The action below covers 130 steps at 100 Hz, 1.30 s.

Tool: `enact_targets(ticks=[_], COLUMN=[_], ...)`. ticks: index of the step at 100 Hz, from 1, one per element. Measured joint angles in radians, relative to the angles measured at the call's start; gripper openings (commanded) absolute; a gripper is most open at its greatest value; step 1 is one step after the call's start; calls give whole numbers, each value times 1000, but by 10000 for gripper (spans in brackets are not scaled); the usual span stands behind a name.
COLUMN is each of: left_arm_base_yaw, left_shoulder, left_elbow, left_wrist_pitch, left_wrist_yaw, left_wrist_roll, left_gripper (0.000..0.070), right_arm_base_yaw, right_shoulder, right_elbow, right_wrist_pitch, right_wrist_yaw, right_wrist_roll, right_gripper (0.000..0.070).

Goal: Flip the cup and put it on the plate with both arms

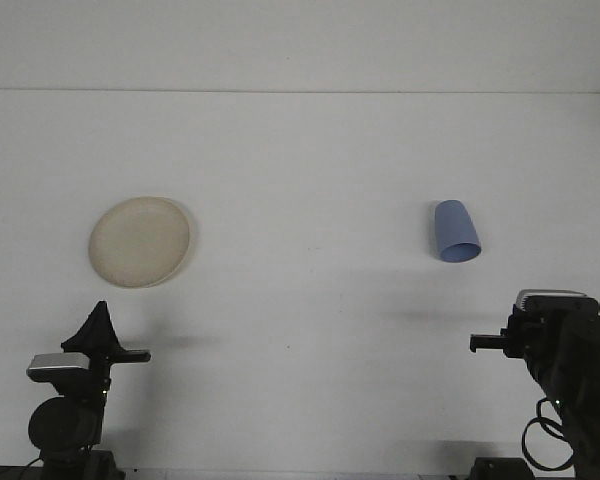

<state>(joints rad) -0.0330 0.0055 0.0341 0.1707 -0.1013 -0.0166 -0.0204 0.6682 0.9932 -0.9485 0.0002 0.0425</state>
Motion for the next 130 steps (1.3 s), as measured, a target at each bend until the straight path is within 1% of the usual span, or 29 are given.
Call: enact_targets(ticks=[13, 17, 21, 29, 33, 37, 40, 65, 78, 98, 113, 130], left_arm_base_yaw=[0, 0, 0, 0, 0, 0, 0, 0, 0, 0, 0, 0], left_shoulder=[0, 0, 0, 0, 0, 0, 0, 0, 0, 0, 0, 0], left_elbow=[0, 0, 0, 0, 0, 0, 0, 0, 0, 0, 0, 0], left_wrist_pitch=[0, 0, 0, 0, 0, 0, 0, 0, 0, 0, 0, 0], left_wrist_yaw=[0, 0, 0, 0, 0, 0, 0, 0, 0, 0, 0, 0], left_wrist_roll=[0, 0, 0, 0, 0, 0, 0, 0, 0, 0, 0, 0], left_gripper=[11, 11, 11, 11, 11, 11, 11, 11, 11, 11, 11, 11], right_arm_base_yaw=[0, 0, 0, 0, 0, 0, 0, 0, 0, 0, 0, 0], right_shoulder=[-5, -5, -5, -5, -5, -5, -5, -5, 28, 143, 169, 170], right_elbow=[0, 0, 0, 0, 0, 0, 0, 0, 1, -7, -94, -259], right_wrist_pitch=[-4, -4, -5, -12, -14, -14, -14, 2, 97, 208, 371, 606], right_wrist_yaw=[0, 0, 0, 0, 0, 0, 0, 0, 0, 0, 0, 0], right_wrist_roll=[0, 0, 0, 0, 0, 0, 0, 0, 0, -3, -9, -8], right_gripper=[0, 22, 81, 251, 324, 374, 393, 398, 398, 398, 398, 398])
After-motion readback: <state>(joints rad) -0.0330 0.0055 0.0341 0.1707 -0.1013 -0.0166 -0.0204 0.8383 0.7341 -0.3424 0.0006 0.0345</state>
